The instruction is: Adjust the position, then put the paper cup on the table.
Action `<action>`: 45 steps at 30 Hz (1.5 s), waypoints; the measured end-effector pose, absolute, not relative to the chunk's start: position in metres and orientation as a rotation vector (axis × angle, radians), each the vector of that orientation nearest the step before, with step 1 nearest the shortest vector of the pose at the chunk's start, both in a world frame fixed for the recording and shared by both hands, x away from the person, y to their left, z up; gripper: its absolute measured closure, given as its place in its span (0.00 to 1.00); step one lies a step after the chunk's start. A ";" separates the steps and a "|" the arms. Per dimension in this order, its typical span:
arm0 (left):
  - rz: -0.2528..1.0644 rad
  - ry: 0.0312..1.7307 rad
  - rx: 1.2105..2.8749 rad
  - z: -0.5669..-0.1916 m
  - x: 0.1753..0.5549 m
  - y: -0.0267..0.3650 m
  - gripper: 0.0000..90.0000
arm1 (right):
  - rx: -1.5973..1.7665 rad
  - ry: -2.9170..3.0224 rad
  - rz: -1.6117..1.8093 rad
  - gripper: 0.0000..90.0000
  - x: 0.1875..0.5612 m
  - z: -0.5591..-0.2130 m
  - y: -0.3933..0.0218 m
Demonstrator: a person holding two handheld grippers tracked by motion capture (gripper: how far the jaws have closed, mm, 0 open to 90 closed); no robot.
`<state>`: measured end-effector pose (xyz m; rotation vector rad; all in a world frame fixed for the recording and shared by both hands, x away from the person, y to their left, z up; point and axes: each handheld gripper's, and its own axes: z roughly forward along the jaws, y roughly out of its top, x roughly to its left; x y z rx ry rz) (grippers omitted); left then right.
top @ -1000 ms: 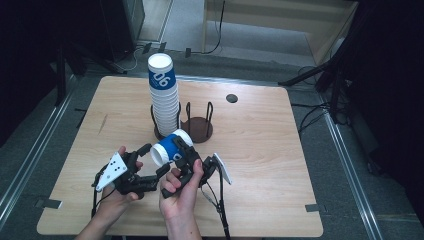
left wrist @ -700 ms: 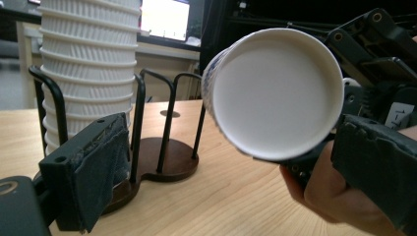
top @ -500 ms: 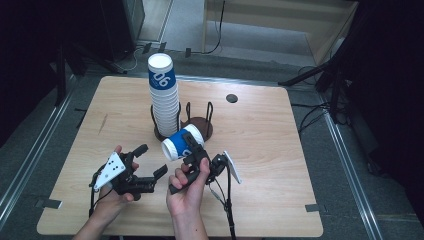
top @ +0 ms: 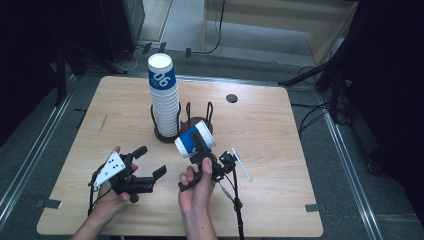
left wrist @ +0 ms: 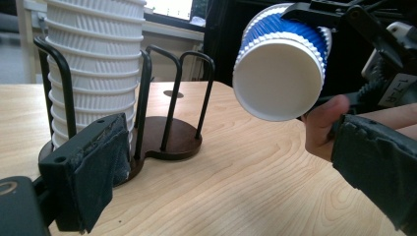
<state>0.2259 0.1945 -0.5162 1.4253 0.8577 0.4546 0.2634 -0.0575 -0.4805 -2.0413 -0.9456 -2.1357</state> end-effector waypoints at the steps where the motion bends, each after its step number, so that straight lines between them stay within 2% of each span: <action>1: 0.457 0.861 1.430 -0.516 0.226 0.196 0.03 | -2.062 -0.997 -2.158 0.25 0.263 -0.479 -0.060; 28: 0.474 0.957 1.455 -0.522 0.231 0.213 0.03 | -2.200 -1.670 -2.366 0.25 0.261 -0.466 -0.065; 45: 0.531 1.080 1.453 -0.528 0.235 0.244 0.03 | -2.219 -1.875 -2.423 0.25 0.271 -0.468 -0.090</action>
